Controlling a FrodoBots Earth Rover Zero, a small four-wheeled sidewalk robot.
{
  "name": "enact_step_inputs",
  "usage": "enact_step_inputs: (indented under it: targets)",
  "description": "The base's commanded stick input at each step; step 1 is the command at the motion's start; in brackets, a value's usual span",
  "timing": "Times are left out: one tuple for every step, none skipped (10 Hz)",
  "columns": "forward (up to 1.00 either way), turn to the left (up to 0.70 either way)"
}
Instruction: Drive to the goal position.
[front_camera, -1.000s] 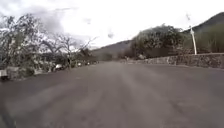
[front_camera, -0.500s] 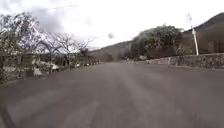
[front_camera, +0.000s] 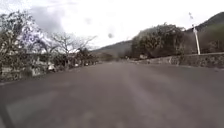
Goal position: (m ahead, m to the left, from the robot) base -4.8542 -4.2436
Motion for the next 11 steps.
enact_step_inputs:
  targets:
    - [0.70, 0.00]
    - [0.70, 0.00]
    - [0.70, 0.00]
    - [0.70, 0.00]
    - [0.70, 0.00]
    - [0.70, 0.00]
    - [0.70, 0.00]
    - [0.70, -0.11]
    - [0.70, -0.25]
    - [0.70, -0.27]
    - [0.70, -0.27]
